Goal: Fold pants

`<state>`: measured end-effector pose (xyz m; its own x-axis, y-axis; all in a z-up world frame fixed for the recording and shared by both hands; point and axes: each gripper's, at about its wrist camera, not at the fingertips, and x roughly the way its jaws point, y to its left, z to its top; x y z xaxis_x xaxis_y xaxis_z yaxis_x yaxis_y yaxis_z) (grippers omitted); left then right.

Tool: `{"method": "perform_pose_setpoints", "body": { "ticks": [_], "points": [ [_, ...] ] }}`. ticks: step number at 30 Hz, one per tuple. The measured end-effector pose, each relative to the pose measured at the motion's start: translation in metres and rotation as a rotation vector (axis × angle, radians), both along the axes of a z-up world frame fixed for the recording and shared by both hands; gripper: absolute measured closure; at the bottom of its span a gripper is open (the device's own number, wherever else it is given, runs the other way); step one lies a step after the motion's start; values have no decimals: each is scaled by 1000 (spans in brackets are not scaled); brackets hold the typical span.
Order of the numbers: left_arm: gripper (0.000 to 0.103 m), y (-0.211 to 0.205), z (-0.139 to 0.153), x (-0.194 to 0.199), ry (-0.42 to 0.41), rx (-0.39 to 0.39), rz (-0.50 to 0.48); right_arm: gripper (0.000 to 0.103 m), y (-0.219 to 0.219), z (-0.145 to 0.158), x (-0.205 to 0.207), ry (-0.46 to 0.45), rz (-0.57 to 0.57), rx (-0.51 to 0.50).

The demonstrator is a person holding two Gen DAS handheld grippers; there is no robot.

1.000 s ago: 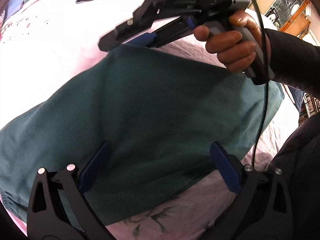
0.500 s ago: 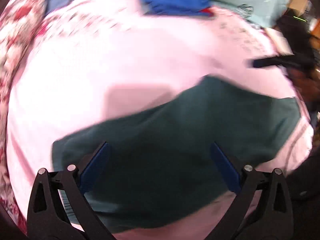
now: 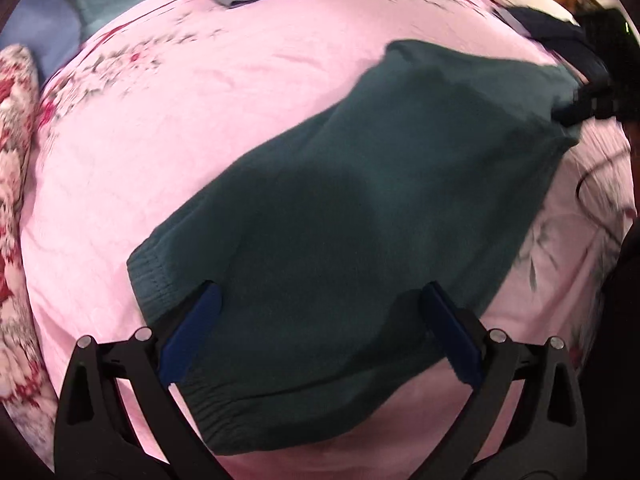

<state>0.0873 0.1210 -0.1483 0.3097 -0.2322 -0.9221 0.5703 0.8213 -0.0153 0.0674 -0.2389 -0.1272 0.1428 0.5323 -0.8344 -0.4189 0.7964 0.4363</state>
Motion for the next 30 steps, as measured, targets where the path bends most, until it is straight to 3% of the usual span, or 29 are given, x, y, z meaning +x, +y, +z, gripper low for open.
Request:
{"method": "perform_pose_setpoints", "body": {
  "ticks": [1,3,5,7,9,10,12,15,18,20,22,26,30],
  "points": [
    [2,1,0,-1,-1,2,-17,87,2,-3,-2,6,-13,-8],
    [2,2,0,-2,-2,7,-44,87,4,-20,-8,4,7,-140],
    [2,2,-1,-3,-4,26,-70,88,-15,-19,-13,-9,-47,-109],
    [2,1,1,-2,-1,48,-66,81,-47,-10,-16,28,-164,-66],
    [2,-1,8,-3,-15,131,-35,76,-91,10,-24,-35,-276,-60],
    [2,-2,13,-5,-22,141,-16,69,-115,18,-28,-63,-339,-75],
    [2,1,34,-8,-47,105,61,60,-175,36,-37,-127,-511,-130],
    [2,-3,58,-11,-76,32,198,55,-259,48,-46,-177,-729,-204],
    [2,-21,77,-12,-87,-68,318,55,-312,47,-42,-201,-813,-240],
    [2,-57,83,-9,-88,-108,357,55,-330,44,-31,-227,-795,-250],
    [2,-86,87,-8,-74,-143,373,58,-320,38,-19,-237,-699,-230],
    [2,-145,90,-11,-38,-182,369,70,-285,19,6,-225,-395,-128],
    [2,-186,86,-29,1,-152,359,73,-247,4,28,-303,-160,-186]
  ]
}}
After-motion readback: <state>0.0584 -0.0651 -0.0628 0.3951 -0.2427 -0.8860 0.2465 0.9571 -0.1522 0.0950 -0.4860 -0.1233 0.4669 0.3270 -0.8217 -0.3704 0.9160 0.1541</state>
